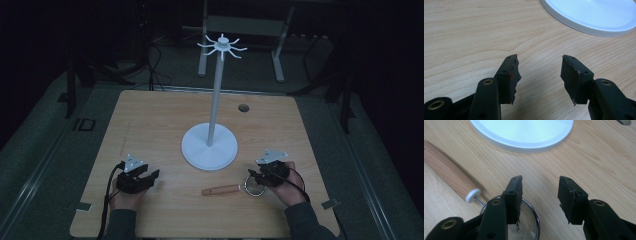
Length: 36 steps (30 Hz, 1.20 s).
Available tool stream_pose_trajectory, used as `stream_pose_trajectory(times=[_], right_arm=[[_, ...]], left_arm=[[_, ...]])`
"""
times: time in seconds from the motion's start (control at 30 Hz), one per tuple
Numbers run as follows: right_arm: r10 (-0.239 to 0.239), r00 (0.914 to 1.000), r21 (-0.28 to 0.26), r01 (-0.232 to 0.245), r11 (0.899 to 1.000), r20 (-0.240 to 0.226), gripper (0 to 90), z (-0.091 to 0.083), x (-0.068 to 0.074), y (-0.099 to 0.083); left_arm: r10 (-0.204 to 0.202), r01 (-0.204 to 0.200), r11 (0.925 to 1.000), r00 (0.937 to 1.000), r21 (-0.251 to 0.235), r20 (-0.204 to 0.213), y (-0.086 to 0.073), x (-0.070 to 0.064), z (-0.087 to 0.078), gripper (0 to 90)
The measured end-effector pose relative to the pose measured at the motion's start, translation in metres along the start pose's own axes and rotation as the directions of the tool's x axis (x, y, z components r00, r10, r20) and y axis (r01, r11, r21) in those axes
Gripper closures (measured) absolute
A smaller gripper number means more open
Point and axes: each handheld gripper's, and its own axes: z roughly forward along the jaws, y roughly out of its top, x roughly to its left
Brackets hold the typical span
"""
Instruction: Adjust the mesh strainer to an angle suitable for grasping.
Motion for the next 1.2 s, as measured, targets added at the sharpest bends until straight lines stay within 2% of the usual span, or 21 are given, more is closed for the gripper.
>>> stream_pose_trajectory(times=[0.3, 0.47, 0.5, 0.63, 0.67, 0.7, 0.8, 0.9, 0.93, 0.97, 1.07, 1.2], right_arm=[[-0.064, 0.9977, 0.020, 0.065, 0.998, -0.022, 53.7, 0.003, 0.009, 0.009], [-0.101, 0.9939, 0.034, 0.103, 0.994, -0.044, 53.6, 0.005, 0.014, 0.013], [-0.121, 0.9911, 0.040, 0.123, 0.992, -0.055, 53.6, 0.006, 0.017, 0.014], [-0.149, 0.9861, 0.047, 0.153, 0.987, -0.073, 54.0, 0.007, 0.020, 0.016], [-0.165, 0.9824, 0.050, 0.170, 0.984, -0.087, 54.2, 0.007, 0.023, 0.018], [-0.165, 0.9824, 0.050, 0.170, 0.984, -0.087, 54.2, 0.007, 0.023, 0.018], [-0.196, 0.9726, 0.055, 0.204, 0.977, -0.126, 55.6, 0.009, 0.028, 0.020], [-0.206, 0.9682, 0.061, 0.216, 0.974, -0.142, 55.9, 0.010, 0.030, 0.020], [-0.223, 0.9615, 0.064, 0.235, 0.970, -0.161, 55.9, 0.011, 0.032, 0.021], [-0.223, 0.9615, 0.064, 0.235, 0.970, -0.161, 55.9, 0.011, 0.032, 0.021], [-0.239, 0.9537, 0.066, 0.254, 0.965, -0.183, 55.6, 0.012, 0.036, 0.021], [-0.263, 0.9380, 0.063, 0.284, 0.957, -0.226, 55.2, 0.015, 0.041, 0.021]], left_arm=[[0.010, -0.010, 0.9999, 0.9999, -0.002, 0.001, -0.001, -0.001, -0.002, 48.4], [0.011, -0.011, 0.9999, 0.9999, 0.000, -0.004, -0.001, -0.001, -0.002, 48.4], [0.010, -0.010, 0.9999, 0.9999, -0.002, -0.005, -0.001, -0.001, -0.002, 48.4], [0.011, -0.011, 0.9999, 0.9999, -0.004, -0.008, 0.000, -0.001, -0.003, 48.4], [0.011, -0.011, 0.9999, 0.9999, -0.005, -0.010, 0.000, 0.000, -0.003, 48.3], [0.011, -0.011, 0.9999, 0.9999, -0.005, -0.010, 0.000, 0.000, -0.003, 48.3], [0.012, -0.012, 0.9999, 0.9999, -0.005, -0.010, 0.000, -0.001, -0.003, 48.1], [0.014, -0.014, 0.9999, 0.9998, -0.007, -0.011, 0.000, -0.001, -0.003, 47.9], [0.015, -0.015, 0.9999, 0.9998, -0.007, -0.012, 0.000, -0.001, -0.003, 47.8], [0.015, -0.015, 0.9999, 0.9998, -0.007, -0.012, 0.000, -0.001, -0.003, 47.8], [0.014, -0.014, 0.9999, 0.9998, -0.007, -0.014, 0.000, 0.000, -0.003, 47.7], [0.015, -0.015, 0.9999, 0.9997, -0.005, -0.017, 0.000, -0.001, -0.002, 47.4]])
